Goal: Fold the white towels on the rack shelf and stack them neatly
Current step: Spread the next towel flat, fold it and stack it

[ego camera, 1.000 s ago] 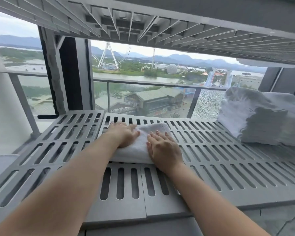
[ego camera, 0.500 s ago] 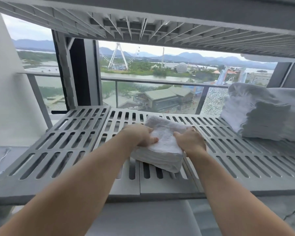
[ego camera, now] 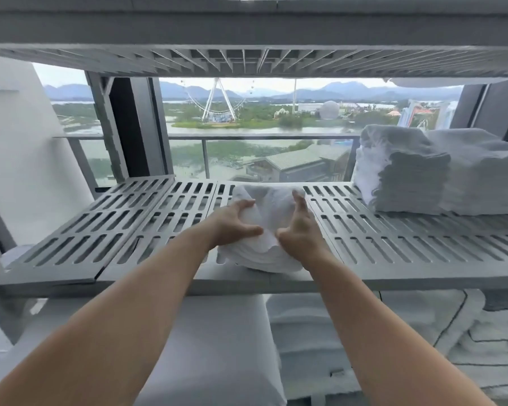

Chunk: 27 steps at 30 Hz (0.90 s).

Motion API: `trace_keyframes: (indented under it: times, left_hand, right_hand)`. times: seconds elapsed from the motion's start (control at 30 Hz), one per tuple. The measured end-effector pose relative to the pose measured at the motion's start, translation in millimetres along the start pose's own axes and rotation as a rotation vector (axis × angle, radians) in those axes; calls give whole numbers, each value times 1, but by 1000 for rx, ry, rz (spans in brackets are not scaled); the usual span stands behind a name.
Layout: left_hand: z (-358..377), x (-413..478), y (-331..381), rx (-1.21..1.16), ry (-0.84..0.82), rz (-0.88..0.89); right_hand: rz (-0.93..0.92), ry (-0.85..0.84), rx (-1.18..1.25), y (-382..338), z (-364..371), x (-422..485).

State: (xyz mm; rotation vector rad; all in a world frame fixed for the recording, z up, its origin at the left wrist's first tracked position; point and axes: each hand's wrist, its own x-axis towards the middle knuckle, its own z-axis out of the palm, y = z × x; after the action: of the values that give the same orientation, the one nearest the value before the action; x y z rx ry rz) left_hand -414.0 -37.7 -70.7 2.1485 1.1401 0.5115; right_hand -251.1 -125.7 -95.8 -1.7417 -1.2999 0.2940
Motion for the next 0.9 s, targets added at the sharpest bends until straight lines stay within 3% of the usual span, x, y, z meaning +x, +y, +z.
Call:
trace_keyframes:
  times: [0.1,0.3,0.9]
  left_hand:
    - [20,-12,26,12,112,85]
    - [73,-8,123,72,302,283]
    - [319,115,386,-119,170,717]
  right_hand:
    - [-76,47,25,9,-37,-13]
    - [-123,299,7,39,-137,-31]
    - [92,729,-274,224,-415,-17]
